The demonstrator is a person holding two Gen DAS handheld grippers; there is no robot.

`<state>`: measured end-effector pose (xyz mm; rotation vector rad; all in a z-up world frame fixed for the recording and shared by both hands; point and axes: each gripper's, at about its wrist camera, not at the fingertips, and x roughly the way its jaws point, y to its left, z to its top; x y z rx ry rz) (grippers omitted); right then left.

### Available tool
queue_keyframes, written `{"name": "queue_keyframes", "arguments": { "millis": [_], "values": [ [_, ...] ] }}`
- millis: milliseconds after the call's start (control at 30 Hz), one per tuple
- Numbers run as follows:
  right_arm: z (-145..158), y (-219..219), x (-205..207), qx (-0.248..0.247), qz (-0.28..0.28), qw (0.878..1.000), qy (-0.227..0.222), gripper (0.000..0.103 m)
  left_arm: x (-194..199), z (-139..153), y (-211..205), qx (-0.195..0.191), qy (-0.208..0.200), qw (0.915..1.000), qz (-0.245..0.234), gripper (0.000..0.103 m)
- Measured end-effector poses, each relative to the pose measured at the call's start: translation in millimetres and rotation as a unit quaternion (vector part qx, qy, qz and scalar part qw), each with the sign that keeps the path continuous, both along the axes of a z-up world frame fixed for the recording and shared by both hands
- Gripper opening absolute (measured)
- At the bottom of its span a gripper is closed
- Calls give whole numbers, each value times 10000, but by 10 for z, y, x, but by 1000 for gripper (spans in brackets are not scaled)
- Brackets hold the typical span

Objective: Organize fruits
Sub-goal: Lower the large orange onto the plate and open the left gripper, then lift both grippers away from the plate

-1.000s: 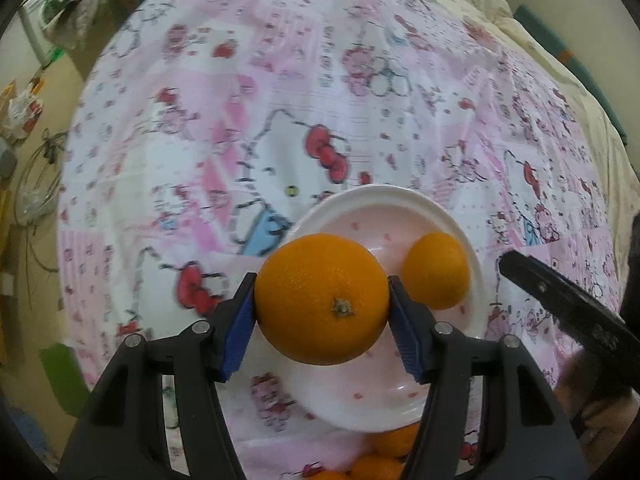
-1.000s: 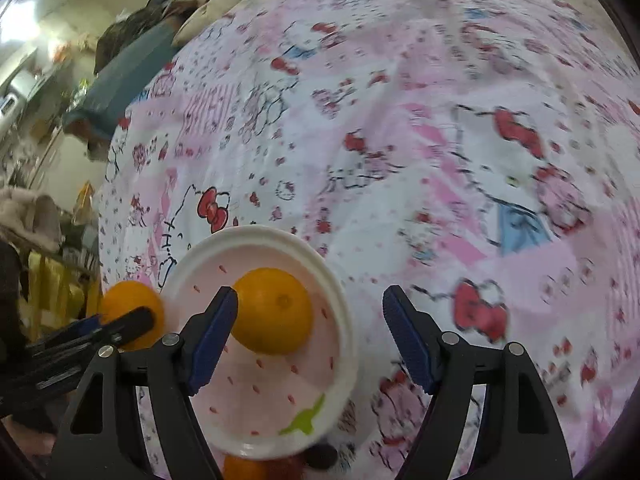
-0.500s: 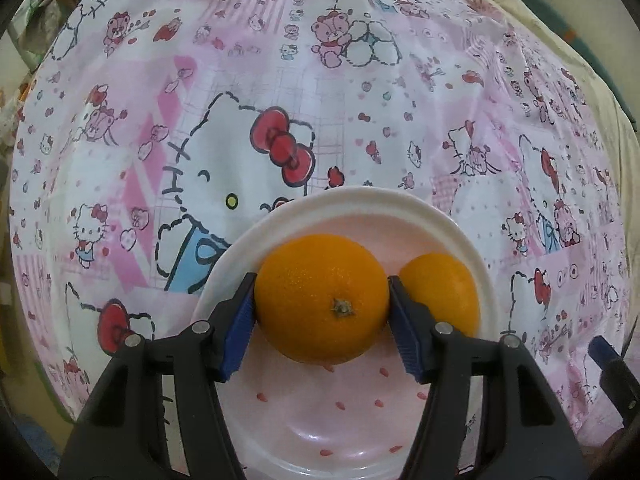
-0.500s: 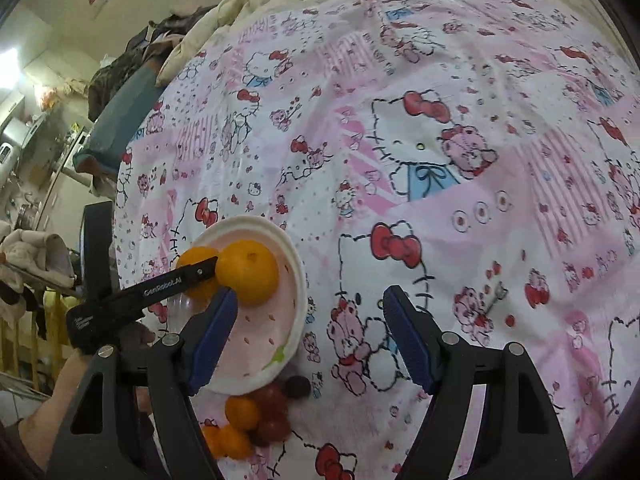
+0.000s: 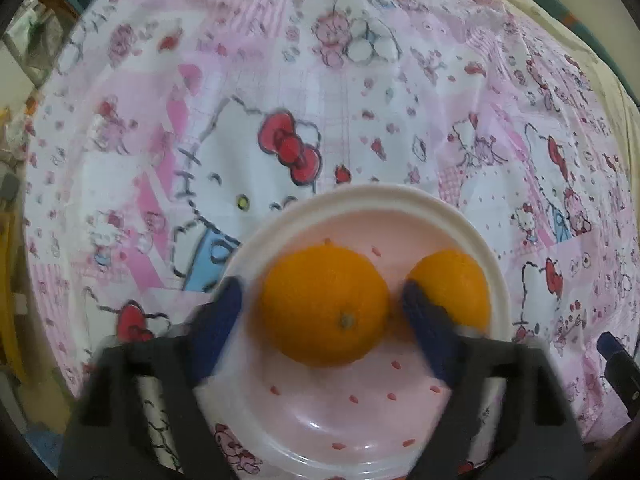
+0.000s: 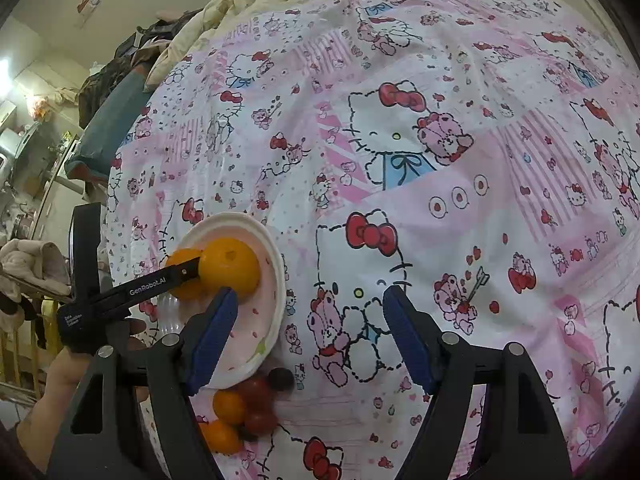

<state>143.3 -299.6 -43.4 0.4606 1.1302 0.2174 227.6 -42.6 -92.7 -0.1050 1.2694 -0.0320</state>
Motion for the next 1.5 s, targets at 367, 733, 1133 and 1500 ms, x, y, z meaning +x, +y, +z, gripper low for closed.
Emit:
{"name": "queue_keyframes", "arguments": {
  "millis": [367,733,1133,1500],
  "values": [
    [106,110,-60,-92,222,9996,-137,78,-165,358,77,134,-588,9982,-16,88],
    [269,94,-385,85,298,9991,-279,78,-611,644,189,145,-707,9974,-62,88],
    [310,126,-742,192,272,9988,-358,78,-1374,959,453,-50,-1051,9941,272,88],
    [113,138,-916,548,221,9982,-40,78,-1748,878,551,-29,-1020,9942,338,88]
  ]
}}
